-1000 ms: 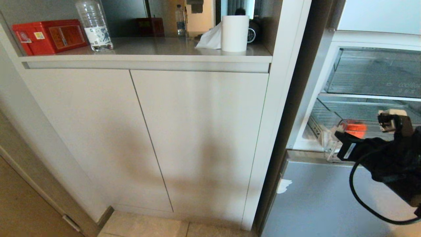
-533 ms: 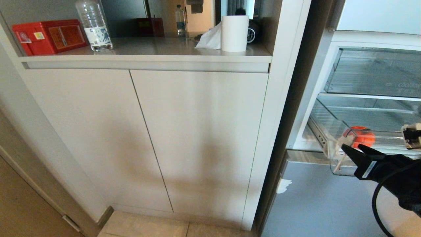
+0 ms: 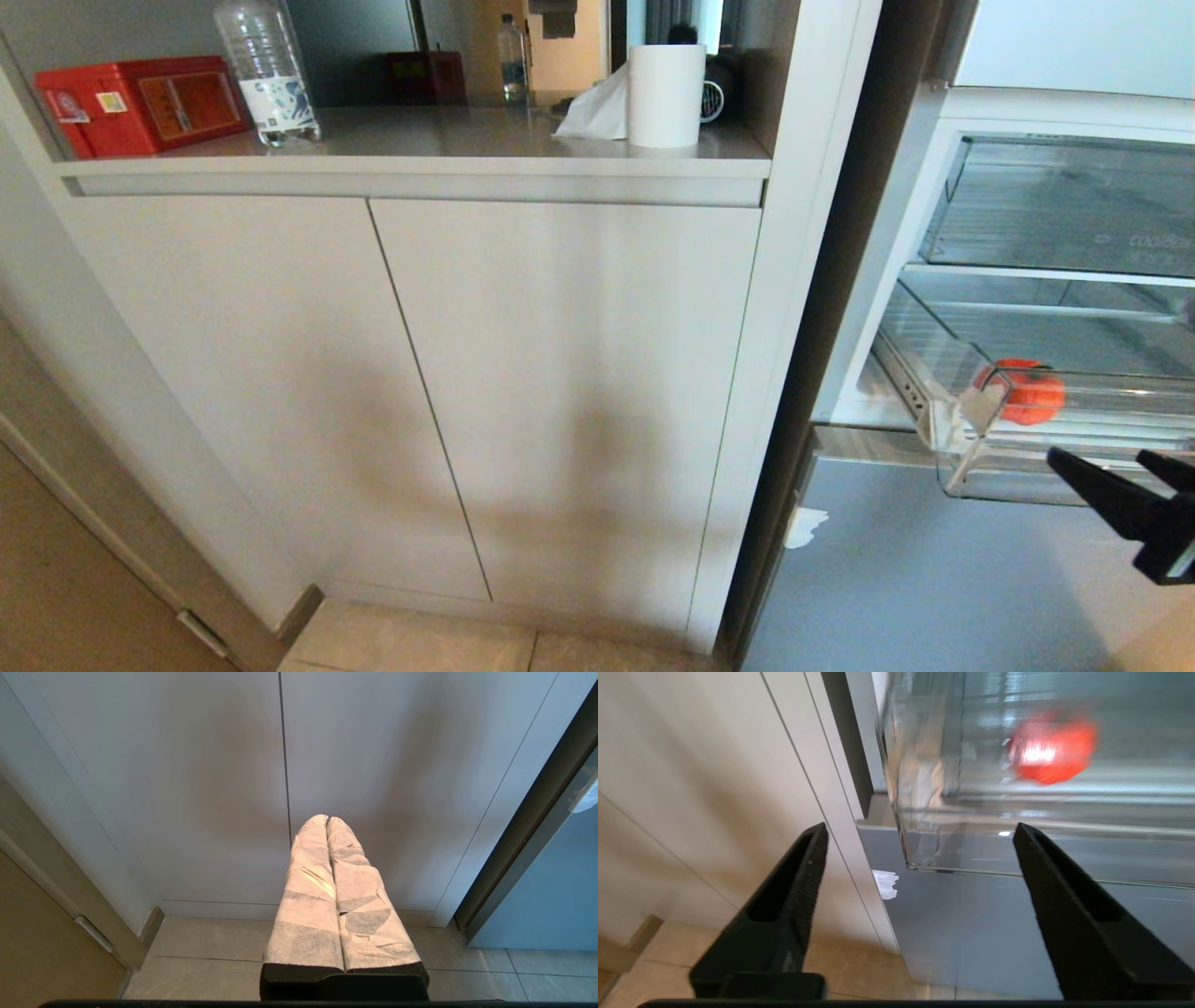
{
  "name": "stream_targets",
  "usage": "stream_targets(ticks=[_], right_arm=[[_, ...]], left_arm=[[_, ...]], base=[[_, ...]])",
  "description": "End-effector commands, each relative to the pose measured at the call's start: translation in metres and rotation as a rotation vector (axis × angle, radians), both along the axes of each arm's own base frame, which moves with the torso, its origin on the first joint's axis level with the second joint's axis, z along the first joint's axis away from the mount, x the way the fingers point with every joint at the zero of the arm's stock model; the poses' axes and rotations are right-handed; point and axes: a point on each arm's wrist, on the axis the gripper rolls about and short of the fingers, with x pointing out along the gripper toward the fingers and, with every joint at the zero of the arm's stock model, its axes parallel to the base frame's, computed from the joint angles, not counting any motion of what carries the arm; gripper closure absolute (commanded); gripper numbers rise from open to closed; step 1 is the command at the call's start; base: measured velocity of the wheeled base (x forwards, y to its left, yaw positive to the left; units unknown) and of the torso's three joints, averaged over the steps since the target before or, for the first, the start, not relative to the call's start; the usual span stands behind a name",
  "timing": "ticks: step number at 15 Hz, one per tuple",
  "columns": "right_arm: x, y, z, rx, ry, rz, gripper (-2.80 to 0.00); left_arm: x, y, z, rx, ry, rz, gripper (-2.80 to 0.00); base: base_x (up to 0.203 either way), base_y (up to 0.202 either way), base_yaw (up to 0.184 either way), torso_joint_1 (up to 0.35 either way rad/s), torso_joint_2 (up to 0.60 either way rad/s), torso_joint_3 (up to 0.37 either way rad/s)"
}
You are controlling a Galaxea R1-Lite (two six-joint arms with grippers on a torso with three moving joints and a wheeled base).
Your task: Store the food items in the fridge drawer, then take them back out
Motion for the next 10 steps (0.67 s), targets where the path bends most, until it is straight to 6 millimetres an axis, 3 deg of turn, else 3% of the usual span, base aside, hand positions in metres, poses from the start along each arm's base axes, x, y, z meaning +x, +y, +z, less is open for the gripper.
stream_targets(ticks=[1, 3, 4, 10], right_arm=[[-0.051, -0.007, 0.038, -0.008, 0.067, -0.007, -2.80], [-0.055, -0.008, 0.070, -0.017, 0.093, -0.032, -2.80], [-0.042, -0.007, 0.075, -0.029, 0.142, -0.047, -2.80], [0.106, -0.005, 0.075, -0.090, 0.453, -0.128, -2.80]], left_arm=[[0.000, 0.000, 0.000, 0.000, 0.001, -0.001, 0.00], [0.000, 0.000, 0.000, 0.000, 0.001, 0.000, 0.00], [0.000, 0.000, 0.000, 0.000, 0.001, 0.000, 0.00], [0.000, 0.000, 0.000, 0.000, 0.001, 0.000, 0.00]], base=[[0.000, 0.000, 0.000, 0.000, 0.00, 0.000], [0.000, 0.000, 0.000, 0.000, 0.00, 0.000], [0.000, 0.000, 0.000, 0.000, 0.00, 0.000], [0.000, 0.000, 0.000, 0.000, 0.00, 0.000]])
